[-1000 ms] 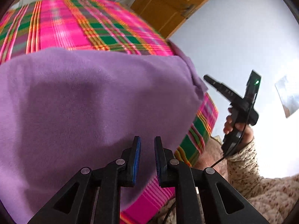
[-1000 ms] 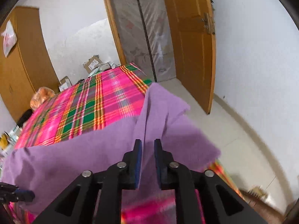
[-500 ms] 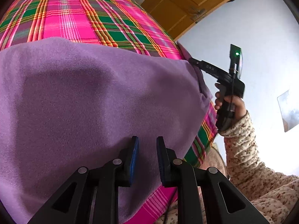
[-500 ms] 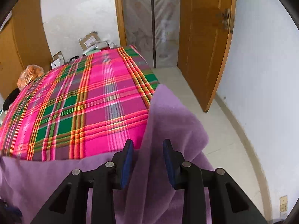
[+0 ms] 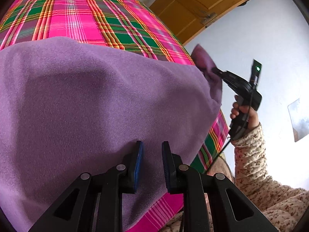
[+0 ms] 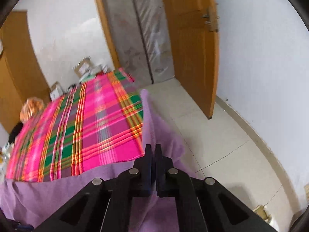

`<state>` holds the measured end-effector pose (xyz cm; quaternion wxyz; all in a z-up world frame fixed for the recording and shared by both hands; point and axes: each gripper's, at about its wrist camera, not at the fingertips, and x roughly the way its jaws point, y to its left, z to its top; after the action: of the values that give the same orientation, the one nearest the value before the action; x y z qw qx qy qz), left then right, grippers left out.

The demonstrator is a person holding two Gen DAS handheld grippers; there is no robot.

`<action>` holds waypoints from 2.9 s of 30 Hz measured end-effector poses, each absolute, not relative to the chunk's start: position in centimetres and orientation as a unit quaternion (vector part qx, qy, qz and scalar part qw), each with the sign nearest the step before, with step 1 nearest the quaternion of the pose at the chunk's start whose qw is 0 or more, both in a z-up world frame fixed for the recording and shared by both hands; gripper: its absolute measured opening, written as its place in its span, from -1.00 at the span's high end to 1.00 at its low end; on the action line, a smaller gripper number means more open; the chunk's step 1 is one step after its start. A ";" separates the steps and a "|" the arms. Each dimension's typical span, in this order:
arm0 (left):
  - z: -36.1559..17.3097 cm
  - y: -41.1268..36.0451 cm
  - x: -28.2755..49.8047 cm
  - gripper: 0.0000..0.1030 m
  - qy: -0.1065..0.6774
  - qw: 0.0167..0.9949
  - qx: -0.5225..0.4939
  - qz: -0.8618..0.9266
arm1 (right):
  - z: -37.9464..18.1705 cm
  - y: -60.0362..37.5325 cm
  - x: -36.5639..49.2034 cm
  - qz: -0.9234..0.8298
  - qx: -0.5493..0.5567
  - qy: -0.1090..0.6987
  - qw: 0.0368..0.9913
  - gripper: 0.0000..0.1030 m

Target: Fold clothes

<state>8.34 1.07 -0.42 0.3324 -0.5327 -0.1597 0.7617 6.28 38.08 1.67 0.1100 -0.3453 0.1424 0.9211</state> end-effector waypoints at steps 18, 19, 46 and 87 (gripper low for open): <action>-0.8 0.9 7.7 0.61 -0.183 0.337 -0.540 0.749 | -1.5 44.8 14.0 0.891 -0.309 0.287 0.168 0.95; -0.8 0.9 7.7 0.61 -0.184 0.338 -0.540 0.749 | -1.5 44.9 14.3 0.891 -0.303 0.292 0.169 0.95; -1.3 0.4 7.9 0.61 -0.200 0.351 -0.541 0.738 | -3.1 45.8 16.8 0.851 -0.334 0.339 0.223 0.83; -1.4 -17.5 14.6 0.61 -0.260 0.217 -0.498 0.798 | -2.0 6.9 15.5 0.903 -0.385 -0.078 -0.175 0.58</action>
<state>14.57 -17.53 -1.38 0.2168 -0.4979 -0.2604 0.7983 15.53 6.88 -2.04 -0.1755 -0.3850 -0.0784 0.9027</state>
